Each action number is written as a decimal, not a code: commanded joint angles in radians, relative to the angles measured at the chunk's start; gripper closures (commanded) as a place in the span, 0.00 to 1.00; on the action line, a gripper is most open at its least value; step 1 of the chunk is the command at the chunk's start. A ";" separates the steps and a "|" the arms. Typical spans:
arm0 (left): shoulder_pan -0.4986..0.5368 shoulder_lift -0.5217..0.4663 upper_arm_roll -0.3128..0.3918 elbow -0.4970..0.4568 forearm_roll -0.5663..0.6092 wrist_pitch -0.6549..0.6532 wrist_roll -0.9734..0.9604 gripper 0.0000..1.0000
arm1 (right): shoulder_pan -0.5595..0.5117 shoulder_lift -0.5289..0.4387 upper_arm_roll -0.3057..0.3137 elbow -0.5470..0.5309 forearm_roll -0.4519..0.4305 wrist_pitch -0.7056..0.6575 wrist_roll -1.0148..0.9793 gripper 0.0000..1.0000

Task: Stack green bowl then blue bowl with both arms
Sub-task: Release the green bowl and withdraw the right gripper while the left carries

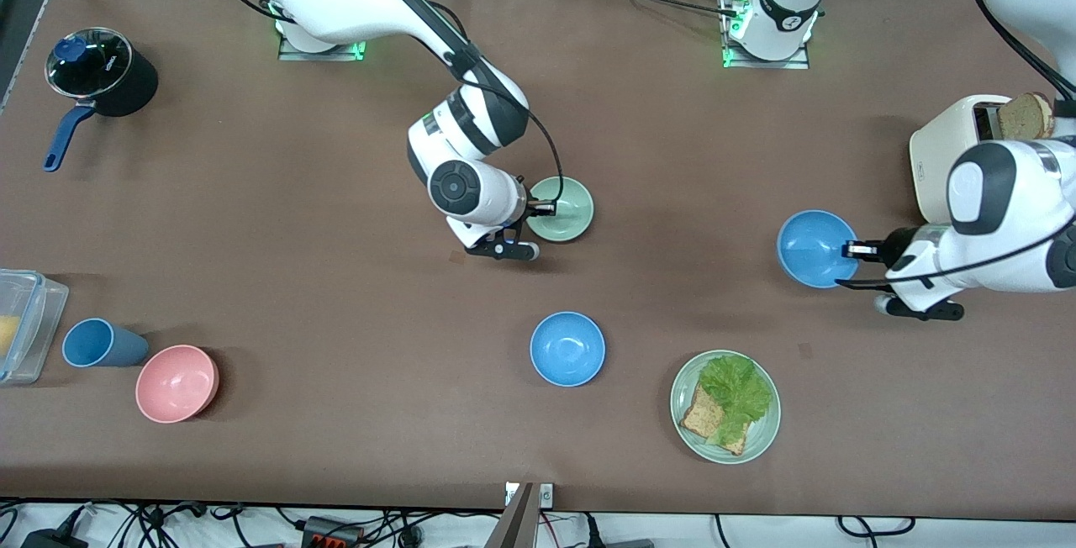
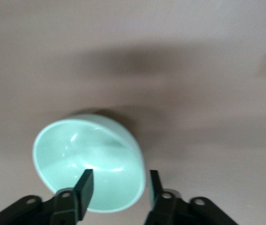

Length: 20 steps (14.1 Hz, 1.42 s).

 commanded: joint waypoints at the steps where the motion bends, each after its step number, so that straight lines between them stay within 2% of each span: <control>1: 0.010 -0.113 -0.089 -0.086 -0.047 -0.008 -0.116 0.99 | -0.031 -0.084 -0.061 0.083 -0.102 -0.180 0.011 0.00; 3: 0.010 -0.137 -0.177 -0.094 -0.062 -0.018 -0.242 0.99 | -0.078 -0.138 -0.087 0.105 -0.186 -0.240 -0.063 0.00; 4: 0.010 -0.140 -0.233 -0.092 -0.060 -0.027 -0.349 0.99 | -0.124 -0.164 -0.091 0.105 -0.196 -0.241 -0.106 0.00; 6: 0.008 -0.132 -0.323 -0.089 -0.060 -0.031 -0.439 0.99 | -0.216 -0.211 -0.091 0.105 -0.196 -0.256 -0.202 0.00; 8: -0.028 -0.100 -0.335 -0.083 -0.098 -0.025 -0.450 0.99 | -0.287 -0.241 -0.095 0.108 -0.234 -0.329 -0.278 0.00; 10: -0.070 -0.089 -0.335 -0.084 -0.166 0.014 -0.486 0.99 | -0.359 -0.282 -0.094 0.108 -0.260 -0.345 -0.344 0.00; 12: -0.154 -0.060 -0.332 -0.081 -0.164 0.063 -0.573 0.99 | -0.419 -0.316 -0.091 0.108 -0.270 -0.346 -0.388 0.00; 14: -0.230 -0.026 -0.329 -0.080 -0.157 0.161 -0.678 1.00 | -0.471 -0.345 -0.098 0.106 -0.264 -0.351 -0.515 0.00; 15: -0.285 -0.002 -0.323 -0.075 -0.138 0.204 -0.722 1.00 | -0.502 -0.353 -0.101 0.105 -0.259 -0.349 -0.558 0.00; 18: -0.338 0.102 -0.323 -0.014 0.013 0.232 -0.798 1.00 | -0.572 -0.402 -0.106 0.096 -0.253 -0.372 -0.571 0.00; 20: -0.373 0.132 -0.320 -0.015 0.059 0.255 -0.821 0.99 | -0.571 -0.432 -0.155 0.096 -0.253 -0.401 -0.583 0.00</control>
